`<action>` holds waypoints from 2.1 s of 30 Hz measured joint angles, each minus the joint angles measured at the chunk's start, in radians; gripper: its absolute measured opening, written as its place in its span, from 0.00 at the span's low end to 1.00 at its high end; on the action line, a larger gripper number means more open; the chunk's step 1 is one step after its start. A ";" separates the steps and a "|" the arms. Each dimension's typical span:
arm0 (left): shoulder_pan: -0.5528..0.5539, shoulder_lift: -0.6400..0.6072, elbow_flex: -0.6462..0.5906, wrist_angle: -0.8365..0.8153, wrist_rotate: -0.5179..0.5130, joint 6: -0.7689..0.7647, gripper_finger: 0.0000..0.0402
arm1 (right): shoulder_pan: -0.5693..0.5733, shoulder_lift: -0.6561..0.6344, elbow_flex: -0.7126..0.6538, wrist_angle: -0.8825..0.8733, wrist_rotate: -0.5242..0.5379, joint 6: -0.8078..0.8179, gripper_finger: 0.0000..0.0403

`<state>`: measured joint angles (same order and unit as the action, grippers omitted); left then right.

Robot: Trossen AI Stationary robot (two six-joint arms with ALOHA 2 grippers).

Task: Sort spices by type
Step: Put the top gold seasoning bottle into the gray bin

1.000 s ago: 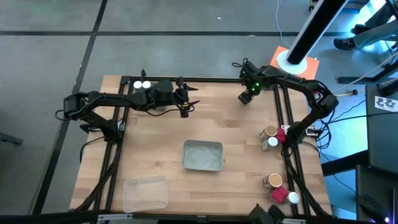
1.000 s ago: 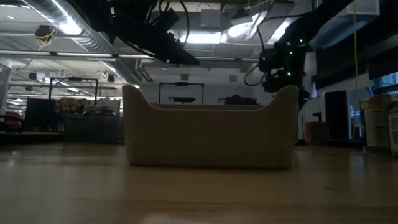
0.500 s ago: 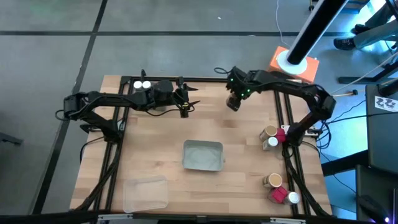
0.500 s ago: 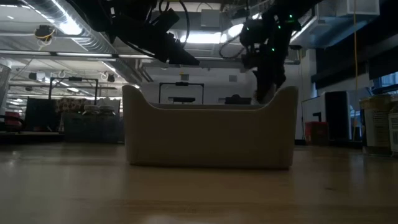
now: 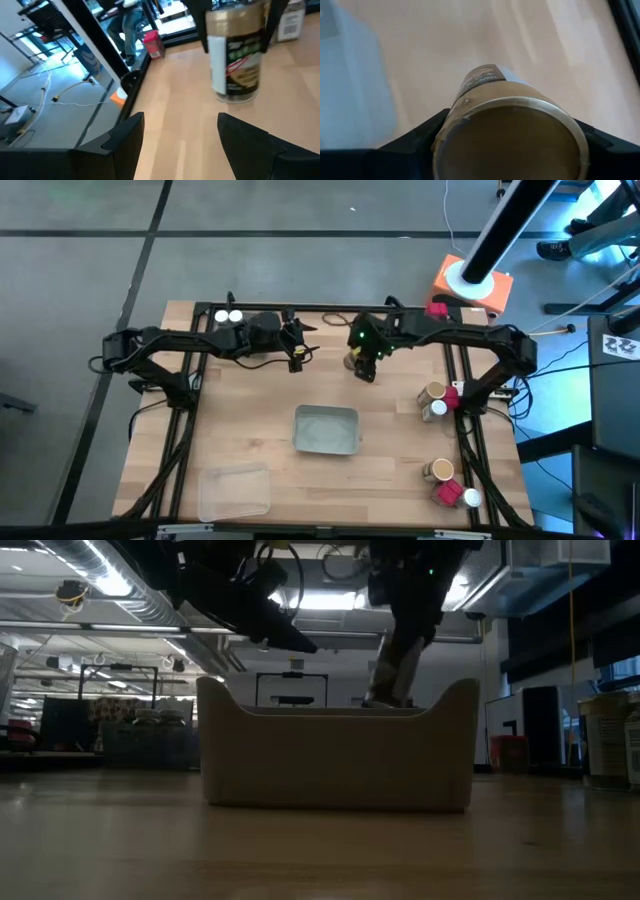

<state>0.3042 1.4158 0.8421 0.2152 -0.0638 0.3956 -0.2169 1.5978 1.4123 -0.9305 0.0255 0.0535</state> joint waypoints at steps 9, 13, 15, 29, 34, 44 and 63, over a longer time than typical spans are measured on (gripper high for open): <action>-0.075 -0.041 0.000 -0.073 -0.063 -0.014 0.60 | 0.165 0.000 0.015 0.011 -0.018 0.025 0.70; -0.105 -0.082 0.000 -0.113 -0.090 -0.030 0.60 | 0.227 0.000 0.015 0.025 -0.019 0.051 0.71; -0.118 -0.100 0.000 -0.144 -0.090 -0.042 0.60 | 0.255 0.000 0.015 0.042 -0.019 0.058 0.72; -0.162 -0.134 -0.001 -0.299 -0.090 -0.119 0.60 | 0.337 0.006 0.015 0.186 -0.049 0.090 0.70; -0.189 -0.141 -0.001 -0.330 -0.090 -0.118 0.60 | 0.337 0.021 0.020 0.213 -0.065 0.096 0.70; -0.195 -0.188 -0.031 -0.391 -0.090 -0.124 0.60 | 0.335 0.188 0.229 0.089 -0.107 0.005 0.70; -0.193 -0.483 -0.252 -0.241 -0.096 -0.177 0.60 | 0.335 0.349 0.319 0.108 -0.142 0.069 0.70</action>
<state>0.1108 0.9329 0.5903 -0.0257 -0.1602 0.2188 0.1181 1.9469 1.7317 -0.8227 -0.1165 0.1229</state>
